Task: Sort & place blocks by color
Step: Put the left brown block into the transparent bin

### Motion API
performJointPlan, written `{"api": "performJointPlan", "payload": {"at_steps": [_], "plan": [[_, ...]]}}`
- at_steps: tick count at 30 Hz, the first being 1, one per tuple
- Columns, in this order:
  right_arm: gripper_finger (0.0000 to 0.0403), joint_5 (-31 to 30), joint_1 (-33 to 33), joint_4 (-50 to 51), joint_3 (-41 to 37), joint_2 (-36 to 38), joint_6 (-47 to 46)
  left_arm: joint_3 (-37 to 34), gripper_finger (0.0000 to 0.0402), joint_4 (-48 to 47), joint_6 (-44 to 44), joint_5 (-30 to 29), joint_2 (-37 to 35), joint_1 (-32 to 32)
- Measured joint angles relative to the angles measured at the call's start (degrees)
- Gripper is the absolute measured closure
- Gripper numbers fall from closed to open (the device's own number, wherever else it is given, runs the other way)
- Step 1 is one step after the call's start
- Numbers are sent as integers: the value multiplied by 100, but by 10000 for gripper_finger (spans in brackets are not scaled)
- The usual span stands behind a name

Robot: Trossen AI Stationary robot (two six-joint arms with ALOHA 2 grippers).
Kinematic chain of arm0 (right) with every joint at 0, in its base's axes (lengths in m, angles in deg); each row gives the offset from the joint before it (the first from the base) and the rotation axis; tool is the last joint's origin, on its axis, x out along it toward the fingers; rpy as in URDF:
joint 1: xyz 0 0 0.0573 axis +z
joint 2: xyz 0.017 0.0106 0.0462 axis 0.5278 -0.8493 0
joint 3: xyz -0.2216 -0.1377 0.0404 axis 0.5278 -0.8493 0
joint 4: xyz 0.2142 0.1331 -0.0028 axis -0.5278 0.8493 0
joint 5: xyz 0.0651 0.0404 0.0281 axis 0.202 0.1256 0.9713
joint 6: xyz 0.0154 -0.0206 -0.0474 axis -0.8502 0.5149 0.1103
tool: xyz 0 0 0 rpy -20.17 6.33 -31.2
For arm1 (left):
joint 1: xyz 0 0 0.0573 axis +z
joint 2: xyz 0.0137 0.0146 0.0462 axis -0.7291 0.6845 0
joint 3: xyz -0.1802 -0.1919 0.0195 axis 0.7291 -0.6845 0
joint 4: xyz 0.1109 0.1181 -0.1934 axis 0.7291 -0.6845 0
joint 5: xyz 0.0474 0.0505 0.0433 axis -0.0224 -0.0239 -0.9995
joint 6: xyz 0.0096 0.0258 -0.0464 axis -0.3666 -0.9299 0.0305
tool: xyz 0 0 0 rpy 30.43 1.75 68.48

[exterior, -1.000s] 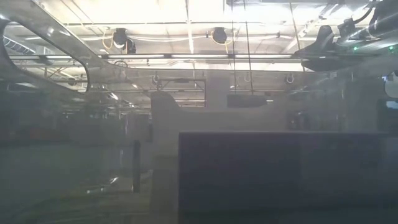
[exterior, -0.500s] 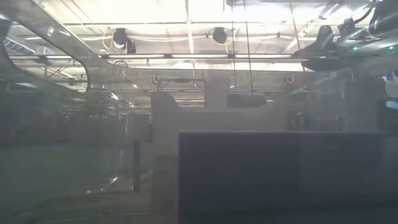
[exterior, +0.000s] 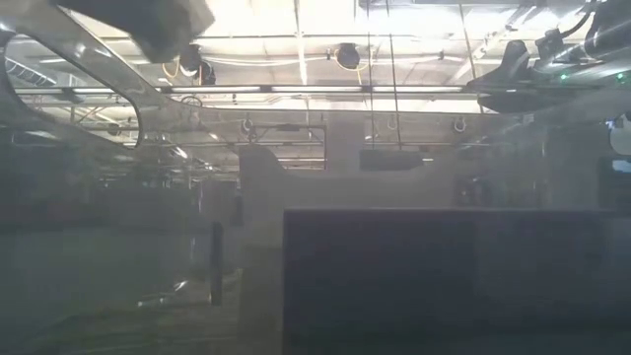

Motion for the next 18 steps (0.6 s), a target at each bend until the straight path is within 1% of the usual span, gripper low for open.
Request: {"api": "performJointPlan", "payload": {"at_steps": [5,9,14,18], "plan": [[156,0,0,-2,0,0,-1,0,271,634,-950,-7,-37,603],[156,0,2,-2,-1,0,-2,0,271,1137,-1456,-9,-38,1061],[156,1,1,0,-1,-1,-1,0,271,1976,-1491,-9,-37,1704],[156,0,1,-1,-1,-1,-2,0,271,3073,-1489,13,-10,2193]]}}
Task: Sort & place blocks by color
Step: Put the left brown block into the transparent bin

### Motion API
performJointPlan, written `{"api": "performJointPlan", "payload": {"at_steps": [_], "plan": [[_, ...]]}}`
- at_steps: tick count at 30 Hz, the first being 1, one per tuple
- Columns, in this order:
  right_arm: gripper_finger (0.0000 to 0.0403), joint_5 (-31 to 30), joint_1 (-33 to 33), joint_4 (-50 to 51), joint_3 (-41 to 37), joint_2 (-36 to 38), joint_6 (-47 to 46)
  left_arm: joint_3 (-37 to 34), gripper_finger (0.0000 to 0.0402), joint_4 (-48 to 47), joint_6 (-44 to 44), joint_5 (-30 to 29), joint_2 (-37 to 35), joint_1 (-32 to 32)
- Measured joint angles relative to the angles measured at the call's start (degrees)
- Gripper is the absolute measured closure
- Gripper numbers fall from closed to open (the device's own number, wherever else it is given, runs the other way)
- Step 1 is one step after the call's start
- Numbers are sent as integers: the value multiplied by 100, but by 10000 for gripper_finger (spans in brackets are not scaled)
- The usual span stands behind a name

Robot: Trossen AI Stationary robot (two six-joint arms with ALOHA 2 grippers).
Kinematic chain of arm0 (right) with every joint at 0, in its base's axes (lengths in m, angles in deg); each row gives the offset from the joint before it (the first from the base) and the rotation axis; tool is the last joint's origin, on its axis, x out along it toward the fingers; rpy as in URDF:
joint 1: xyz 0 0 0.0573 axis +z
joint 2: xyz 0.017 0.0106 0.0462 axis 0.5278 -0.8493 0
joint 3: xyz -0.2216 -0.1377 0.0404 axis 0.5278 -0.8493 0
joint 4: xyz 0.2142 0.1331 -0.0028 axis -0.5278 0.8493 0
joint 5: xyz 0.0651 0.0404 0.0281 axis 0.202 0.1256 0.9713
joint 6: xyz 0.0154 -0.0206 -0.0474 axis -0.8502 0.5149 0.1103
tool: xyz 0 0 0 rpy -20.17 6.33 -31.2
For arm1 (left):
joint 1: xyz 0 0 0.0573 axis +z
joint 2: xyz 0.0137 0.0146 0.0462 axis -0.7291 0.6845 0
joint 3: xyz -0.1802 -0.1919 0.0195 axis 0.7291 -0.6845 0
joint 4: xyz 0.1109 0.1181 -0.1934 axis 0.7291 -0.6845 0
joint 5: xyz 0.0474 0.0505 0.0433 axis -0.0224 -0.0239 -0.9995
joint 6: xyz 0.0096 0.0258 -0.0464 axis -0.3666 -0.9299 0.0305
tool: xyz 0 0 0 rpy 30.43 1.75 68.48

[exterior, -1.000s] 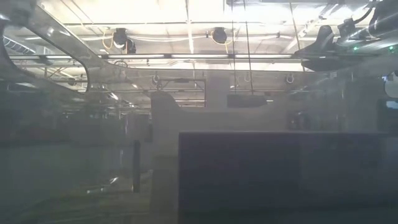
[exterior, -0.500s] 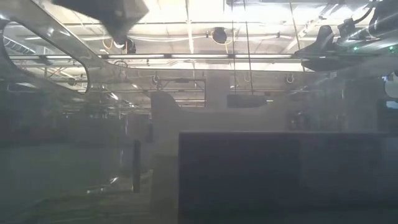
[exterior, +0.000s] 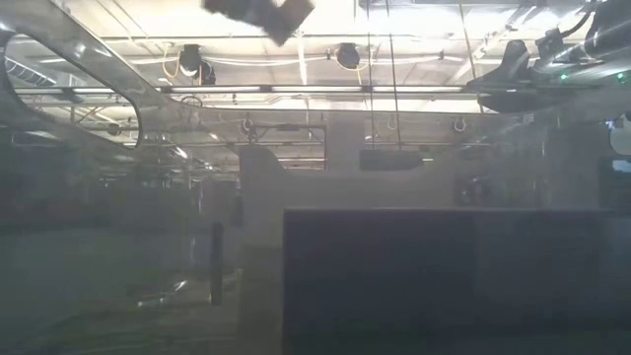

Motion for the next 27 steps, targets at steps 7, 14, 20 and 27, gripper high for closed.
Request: {"api": "performJointPlan", "payload": {"at_steps": [7,14,20,27], "plan": [[156,1,0,1,0,0,0,0,271,2175,281,308,9,520],[156,1,1,1,1,1,0,0,271,2273,744,665,52,714],[156,0,1,1,0,0,2,0,271,1859,874,690,343,846],[156,2,0,18,0,0,1,-2,271,1407,1384,694,999,1418]]}}
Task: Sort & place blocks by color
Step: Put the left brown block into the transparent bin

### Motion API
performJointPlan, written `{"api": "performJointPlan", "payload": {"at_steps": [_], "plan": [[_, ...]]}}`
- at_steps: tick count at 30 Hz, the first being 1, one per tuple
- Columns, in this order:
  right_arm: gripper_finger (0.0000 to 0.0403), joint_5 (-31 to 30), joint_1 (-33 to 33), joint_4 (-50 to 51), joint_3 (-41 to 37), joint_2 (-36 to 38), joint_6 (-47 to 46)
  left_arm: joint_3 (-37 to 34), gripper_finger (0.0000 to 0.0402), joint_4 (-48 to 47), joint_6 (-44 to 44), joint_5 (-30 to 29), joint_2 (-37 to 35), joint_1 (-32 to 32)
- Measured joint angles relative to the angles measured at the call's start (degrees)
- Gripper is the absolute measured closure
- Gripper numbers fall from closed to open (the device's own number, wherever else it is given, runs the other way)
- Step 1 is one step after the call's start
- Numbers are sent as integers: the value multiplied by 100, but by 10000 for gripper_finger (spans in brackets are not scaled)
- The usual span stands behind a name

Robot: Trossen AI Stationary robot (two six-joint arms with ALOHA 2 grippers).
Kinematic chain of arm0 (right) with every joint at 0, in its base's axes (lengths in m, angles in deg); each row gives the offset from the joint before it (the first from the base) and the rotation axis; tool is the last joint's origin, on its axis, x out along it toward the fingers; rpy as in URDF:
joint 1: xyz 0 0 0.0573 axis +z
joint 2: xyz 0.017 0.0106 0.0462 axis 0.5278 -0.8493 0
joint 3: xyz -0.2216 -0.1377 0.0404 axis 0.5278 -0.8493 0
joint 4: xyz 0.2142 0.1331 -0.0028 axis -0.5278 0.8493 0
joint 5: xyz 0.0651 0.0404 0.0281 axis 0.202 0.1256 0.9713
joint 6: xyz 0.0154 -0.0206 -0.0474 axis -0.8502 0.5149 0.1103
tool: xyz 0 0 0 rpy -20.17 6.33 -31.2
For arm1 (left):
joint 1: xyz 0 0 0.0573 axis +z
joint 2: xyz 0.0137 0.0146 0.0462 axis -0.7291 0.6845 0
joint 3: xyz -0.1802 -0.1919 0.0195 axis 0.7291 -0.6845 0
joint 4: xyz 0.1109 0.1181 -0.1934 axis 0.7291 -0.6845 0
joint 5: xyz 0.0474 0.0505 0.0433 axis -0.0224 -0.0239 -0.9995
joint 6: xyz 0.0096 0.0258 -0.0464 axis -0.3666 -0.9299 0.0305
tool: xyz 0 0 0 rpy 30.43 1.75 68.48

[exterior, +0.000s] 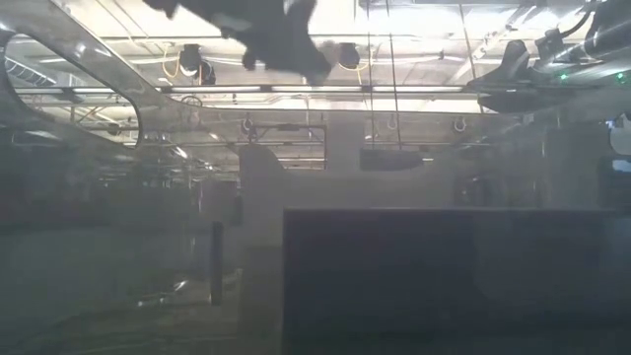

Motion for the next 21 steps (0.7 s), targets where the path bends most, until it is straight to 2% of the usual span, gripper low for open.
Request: {"api": "performJointPlan", "payload": {"at_steps": [4,11,15,21], "plan": [[156,-2,0,-2,0,-1,-1,0,271,-29,579,70,415,453],[156,-2,0,-20,0,1,1,0,271,0,1555,791,967,1078],[156,-1,-1,-17,0,1,-1,0,271,45,1819,1190,1124,1198],[156,-2,0,-18,-1,1,-1,0,271,74,1821,1202,1158,1205]]}}
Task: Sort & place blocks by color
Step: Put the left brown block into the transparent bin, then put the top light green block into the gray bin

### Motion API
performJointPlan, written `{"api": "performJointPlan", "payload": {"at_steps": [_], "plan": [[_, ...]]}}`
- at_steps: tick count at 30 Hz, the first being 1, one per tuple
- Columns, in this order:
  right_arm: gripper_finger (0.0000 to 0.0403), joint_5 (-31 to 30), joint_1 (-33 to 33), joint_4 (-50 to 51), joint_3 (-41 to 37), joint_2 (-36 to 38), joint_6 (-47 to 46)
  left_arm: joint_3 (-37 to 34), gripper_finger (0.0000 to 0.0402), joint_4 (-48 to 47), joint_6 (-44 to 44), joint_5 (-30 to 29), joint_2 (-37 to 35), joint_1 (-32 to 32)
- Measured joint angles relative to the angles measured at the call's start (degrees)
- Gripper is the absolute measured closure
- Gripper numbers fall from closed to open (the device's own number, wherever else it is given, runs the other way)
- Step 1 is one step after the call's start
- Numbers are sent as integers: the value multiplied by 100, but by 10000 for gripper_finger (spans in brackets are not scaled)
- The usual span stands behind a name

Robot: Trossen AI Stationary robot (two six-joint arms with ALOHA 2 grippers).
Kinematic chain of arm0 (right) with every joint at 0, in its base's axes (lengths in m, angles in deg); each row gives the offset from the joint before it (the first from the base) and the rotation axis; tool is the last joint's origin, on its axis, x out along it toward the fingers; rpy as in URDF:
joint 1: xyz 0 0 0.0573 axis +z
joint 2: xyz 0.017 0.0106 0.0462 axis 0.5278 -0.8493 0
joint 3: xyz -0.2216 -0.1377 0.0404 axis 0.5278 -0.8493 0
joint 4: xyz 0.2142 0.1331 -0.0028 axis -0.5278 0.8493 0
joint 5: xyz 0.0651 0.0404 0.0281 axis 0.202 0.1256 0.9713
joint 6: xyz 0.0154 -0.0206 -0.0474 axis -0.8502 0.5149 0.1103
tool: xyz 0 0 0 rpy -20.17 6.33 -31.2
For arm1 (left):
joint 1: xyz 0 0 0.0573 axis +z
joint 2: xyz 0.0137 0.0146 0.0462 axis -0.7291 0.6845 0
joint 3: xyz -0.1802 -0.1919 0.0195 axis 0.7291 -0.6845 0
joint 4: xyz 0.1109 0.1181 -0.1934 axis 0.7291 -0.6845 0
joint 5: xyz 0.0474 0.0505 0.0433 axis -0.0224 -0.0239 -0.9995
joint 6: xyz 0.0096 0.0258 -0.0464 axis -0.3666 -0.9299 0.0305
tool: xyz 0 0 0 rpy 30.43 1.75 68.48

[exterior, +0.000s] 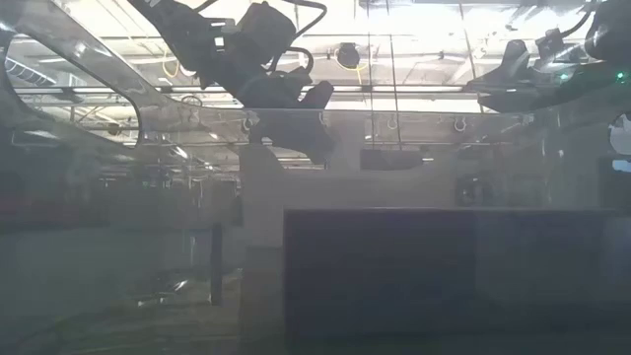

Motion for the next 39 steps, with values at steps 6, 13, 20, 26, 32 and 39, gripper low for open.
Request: {"api": "performJointPlan", "payload": {"at_steps": [6,13,20,26,32,39], "plan": [[156,1,0,-232,0,0,-52,0,233,-12,7,0,0,0],[156,0,0,-434,0,0,-145,0,160,-9,6,-101,0,0],[156,-169,-2,-434,0,0,-191,0,175,16,332,20,-114,-79],[156,-155,-2,-495,0,-2,-140,2,204,-366,491,1063,-445,-393],[156,-144,0,-636,0,1,-587,2,231,-664,557,1228,-657,-1044],[156,-667,2,1130,107,-295,-608,0,257,-1021,566,1126,-1077,-1646]]}}
